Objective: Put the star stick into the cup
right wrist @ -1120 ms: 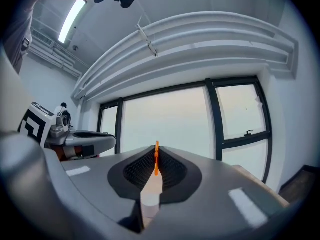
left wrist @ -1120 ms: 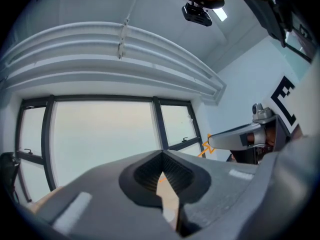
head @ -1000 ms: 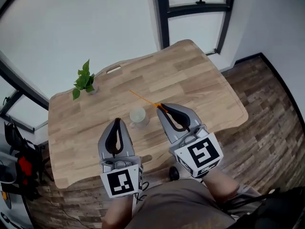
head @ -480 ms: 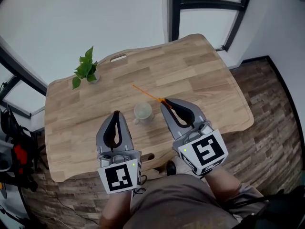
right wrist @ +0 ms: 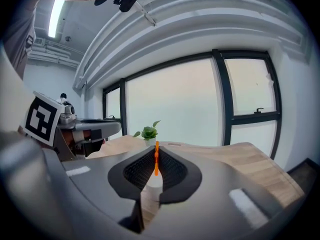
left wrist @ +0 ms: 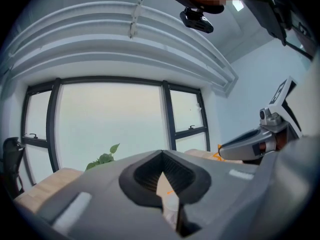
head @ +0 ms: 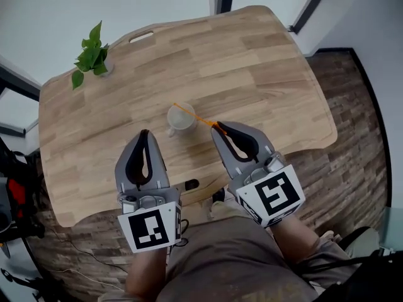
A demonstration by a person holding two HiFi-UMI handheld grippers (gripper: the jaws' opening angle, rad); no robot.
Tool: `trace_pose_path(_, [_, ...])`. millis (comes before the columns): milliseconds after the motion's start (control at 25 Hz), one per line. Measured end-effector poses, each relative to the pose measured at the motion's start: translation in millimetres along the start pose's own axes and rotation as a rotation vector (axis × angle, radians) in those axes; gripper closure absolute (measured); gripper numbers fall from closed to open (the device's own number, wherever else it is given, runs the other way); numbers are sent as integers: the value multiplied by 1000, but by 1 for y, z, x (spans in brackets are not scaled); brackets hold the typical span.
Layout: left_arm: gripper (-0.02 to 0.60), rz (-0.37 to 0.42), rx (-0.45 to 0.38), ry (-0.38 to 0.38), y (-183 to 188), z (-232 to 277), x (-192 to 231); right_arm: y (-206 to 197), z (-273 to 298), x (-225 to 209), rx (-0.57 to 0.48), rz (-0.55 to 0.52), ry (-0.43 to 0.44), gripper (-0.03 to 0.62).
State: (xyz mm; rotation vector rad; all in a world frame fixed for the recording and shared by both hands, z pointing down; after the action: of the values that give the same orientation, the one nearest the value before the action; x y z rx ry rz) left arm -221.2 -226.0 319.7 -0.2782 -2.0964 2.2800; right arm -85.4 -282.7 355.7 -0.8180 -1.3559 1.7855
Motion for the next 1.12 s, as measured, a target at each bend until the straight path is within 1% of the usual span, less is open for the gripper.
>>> trace_pose_path(160, [581,-14,50,-21,-20,1,0,-21,5,5,49,27,2,549])
trace_pose_path(320, [581,-21,82,-40,-37,6,5,-23,11,10,40,30,8,549])
trace_pose_path(440, [581,-18,91,-56,-44,13,8,-27,9,12,34,40,-3,549])
trace_pose_path(560, [581,-12,86,-71,-45,18,5,-35,2,11,47,50,-15,548])
trace_pose_path(720, [581,-9,79,-83,-42,16,-4,-35,-10,9,35,51,-23,548])
trace_pose_path(920, [581,-2,64,-95,-31,12,-17,-24,-19,8,-14,48,-24,549])
trace_pose_path(1120, [581,1,64,-105,-29,10,-25,-29,-21,12,22,28,4,548])
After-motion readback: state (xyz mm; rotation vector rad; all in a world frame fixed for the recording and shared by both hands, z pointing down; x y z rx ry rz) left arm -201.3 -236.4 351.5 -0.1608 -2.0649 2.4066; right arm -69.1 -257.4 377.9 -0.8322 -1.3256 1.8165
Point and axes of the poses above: the fingertips, and each gripper's own axes: z forward along the fingers, x to its left, y out of its top, the point moved 3 cm from there along -z, backward along the fingers, and after that the axes turned 1 degree about -x, right-handed, at the moved point
